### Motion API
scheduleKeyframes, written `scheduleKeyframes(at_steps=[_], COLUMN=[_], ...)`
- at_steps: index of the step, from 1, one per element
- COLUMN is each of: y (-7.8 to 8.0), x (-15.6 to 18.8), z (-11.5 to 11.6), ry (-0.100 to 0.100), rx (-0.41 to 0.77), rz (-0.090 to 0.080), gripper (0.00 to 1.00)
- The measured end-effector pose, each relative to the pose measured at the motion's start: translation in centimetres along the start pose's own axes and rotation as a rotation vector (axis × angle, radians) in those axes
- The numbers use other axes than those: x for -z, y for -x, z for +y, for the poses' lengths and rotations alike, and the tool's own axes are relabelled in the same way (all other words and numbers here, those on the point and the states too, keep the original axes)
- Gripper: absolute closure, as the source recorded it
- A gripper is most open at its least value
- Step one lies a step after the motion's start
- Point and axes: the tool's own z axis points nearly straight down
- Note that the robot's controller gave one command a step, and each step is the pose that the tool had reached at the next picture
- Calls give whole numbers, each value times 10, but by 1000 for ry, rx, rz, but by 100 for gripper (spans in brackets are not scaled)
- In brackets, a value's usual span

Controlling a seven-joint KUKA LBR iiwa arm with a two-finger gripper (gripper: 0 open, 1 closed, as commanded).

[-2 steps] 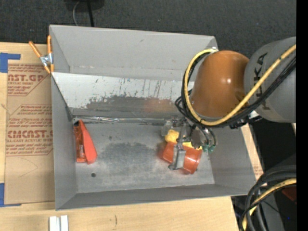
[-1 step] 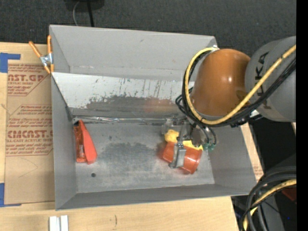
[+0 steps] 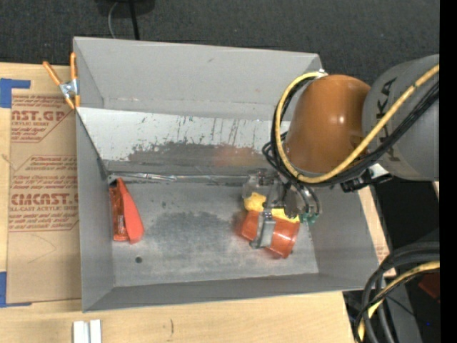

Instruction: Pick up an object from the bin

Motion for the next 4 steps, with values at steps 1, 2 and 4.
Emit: scheduleKeyframes(at_steps=[1,2,4], y=[8,8,15], x=[-32,-43,-85], z=[-19,-28,-96], ry=[-1,-1,1], rx=[-136,-98,27], rz=[3,0,-2], gripper=[0,0,0])
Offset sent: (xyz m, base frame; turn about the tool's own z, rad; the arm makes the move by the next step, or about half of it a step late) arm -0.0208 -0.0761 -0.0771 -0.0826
